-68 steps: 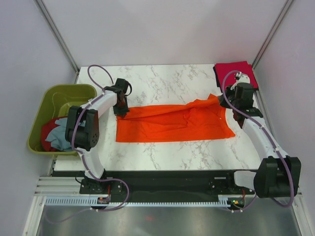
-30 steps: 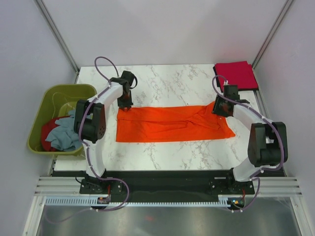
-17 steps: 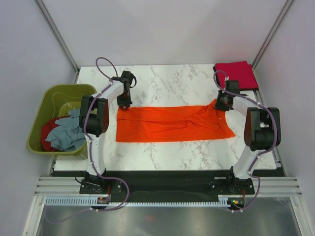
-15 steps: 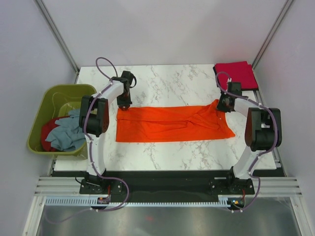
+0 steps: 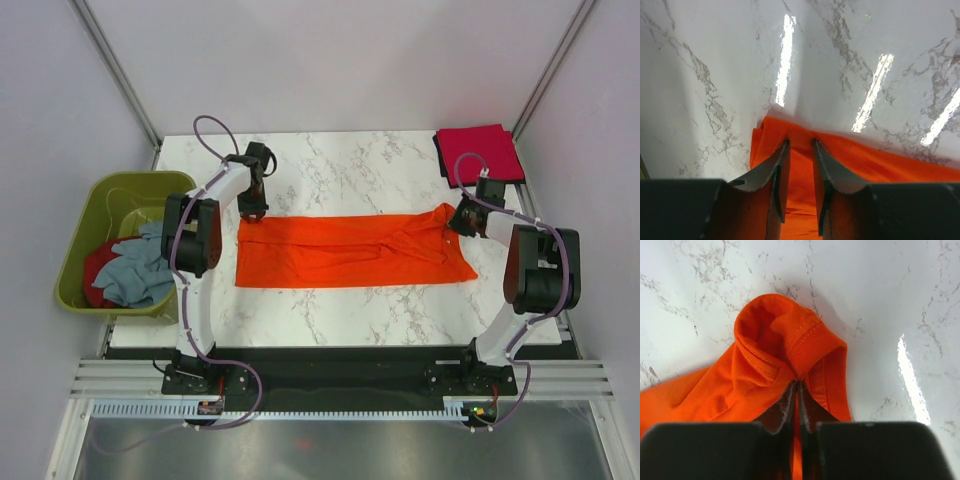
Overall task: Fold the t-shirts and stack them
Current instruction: Fold the tshirt
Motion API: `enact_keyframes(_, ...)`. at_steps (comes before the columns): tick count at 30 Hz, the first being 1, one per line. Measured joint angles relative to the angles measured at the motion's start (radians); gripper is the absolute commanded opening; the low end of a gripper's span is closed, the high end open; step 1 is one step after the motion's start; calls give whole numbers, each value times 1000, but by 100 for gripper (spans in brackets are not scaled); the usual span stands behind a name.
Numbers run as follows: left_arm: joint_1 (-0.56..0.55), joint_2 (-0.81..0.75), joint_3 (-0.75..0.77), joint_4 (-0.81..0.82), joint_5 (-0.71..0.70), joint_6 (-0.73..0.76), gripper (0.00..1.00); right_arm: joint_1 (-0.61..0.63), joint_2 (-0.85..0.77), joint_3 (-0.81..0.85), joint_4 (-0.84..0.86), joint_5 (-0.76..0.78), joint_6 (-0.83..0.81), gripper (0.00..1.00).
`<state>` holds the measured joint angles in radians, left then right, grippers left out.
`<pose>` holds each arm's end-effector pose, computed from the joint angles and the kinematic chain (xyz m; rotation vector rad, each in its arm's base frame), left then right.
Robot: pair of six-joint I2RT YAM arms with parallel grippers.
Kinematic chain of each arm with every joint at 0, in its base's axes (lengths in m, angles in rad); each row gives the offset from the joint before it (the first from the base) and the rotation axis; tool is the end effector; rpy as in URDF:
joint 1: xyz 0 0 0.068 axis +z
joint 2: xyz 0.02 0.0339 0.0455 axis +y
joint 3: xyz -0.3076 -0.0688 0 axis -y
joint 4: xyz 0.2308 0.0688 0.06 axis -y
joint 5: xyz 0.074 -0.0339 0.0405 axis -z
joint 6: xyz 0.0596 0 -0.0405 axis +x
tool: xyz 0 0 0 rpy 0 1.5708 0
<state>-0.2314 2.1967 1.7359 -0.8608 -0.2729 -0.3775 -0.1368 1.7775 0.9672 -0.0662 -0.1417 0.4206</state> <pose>0.4573 -0.0912 0.1866 -0.2534 2.8007 0.2627 0.3685 -0.0422 0.1865 0.6154 2.3800 0.2984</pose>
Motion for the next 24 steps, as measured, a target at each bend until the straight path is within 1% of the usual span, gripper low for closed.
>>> enact_keyframes(1,0,0,3,0,14,0,34,-1,-5,0,-4,-5,3,20)
enact_keyframes(2,0,0,6,0,24,0,35,-2,-13,3,-18,-7,4,31)
enact_keyframes(5,0,-24,10,-1,73,1,37,-3,-41,48,-104,3,0,41)
enact_keyframes(6,0,-43,10,-2,96,1,37,-4,-51,74,-143,6,-6,42)
enact_keyframes(9,-5,-134,7,0,176,1,38,-4,-99,131,-222,11,-28,45)
enact_keyframes(12,-26,-287,-39,16,255,1,39,4,-159,143,-274,7,-58,47)
enact_keyframes(14,-50,-388,-97,43,316,0,38,16,-190,140,-298,-12,-87,47)
enact_keyframes(17,-90,-524,-236,110,459,-3,38,65,-203,136,-311,-75,-143,47)
enact_keyframes(20,-120,-581,-377,168,592,-16,38,124,-179,137,-309,-147,-193,47)
enact_keyframes(24,-129,-595,-485,191,688,-24,39,165,-88,163,-318,-222,-262,45)
